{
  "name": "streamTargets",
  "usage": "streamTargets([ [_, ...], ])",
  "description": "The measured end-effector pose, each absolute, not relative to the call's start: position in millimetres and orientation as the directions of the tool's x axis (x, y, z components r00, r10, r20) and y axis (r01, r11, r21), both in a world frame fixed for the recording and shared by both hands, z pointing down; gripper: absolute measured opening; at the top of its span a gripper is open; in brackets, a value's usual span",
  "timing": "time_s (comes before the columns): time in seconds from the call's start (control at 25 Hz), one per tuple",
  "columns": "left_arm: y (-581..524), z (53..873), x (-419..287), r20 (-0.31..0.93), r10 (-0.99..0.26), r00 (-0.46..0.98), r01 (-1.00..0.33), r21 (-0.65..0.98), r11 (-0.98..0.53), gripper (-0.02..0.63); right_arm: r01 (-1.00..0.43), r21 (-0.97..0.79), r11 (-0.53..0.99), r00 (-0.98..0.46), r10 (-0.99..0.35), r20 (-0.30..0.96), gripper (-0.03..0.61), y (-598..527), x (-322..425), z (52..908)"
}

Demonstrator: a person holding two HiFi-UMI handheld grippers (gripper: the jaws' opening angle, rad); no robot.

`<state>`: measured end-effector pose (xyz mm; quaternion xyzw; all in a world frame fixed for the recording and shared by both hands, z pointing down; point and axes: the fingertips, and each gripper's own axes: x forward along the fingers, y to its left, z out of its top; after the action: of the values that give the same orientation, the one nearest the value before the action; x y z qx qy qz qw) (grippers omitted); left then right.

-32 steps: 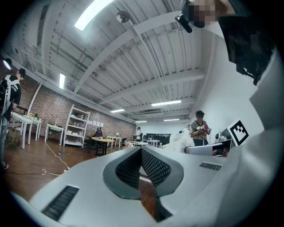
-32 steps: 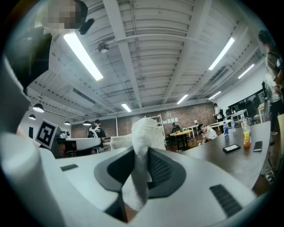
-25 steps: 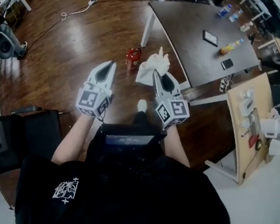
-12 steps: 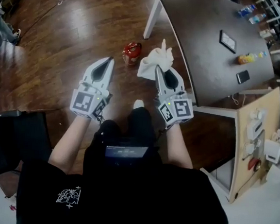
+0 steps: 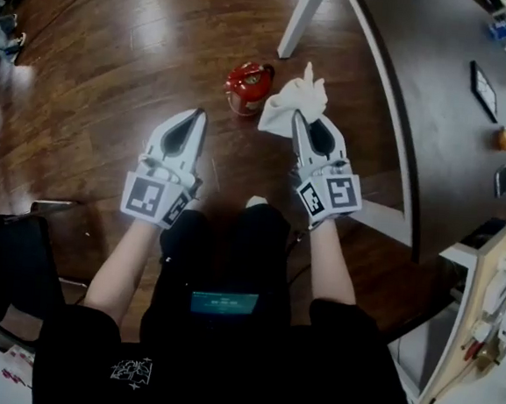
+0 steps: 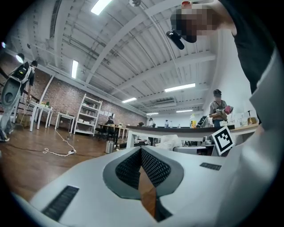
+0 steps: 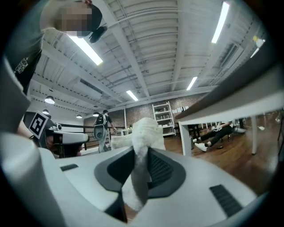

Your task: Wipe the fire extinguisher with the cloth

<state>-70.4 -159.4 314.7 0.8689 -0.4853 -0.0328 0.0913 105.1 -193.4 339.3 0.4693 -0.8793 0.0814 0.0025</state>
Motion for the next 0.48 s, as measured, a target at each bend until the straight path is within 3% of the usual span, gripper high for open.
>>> streamTargets([
  [0.48, -175, 474, -46, 0.009, -0.851, 0.525, -0.838, 0.177, -0.516, 0.002, -0.8, -0.14, 0.584, -0.592, -0.806, 0.023, 0.1, -255, 122, 502],
])
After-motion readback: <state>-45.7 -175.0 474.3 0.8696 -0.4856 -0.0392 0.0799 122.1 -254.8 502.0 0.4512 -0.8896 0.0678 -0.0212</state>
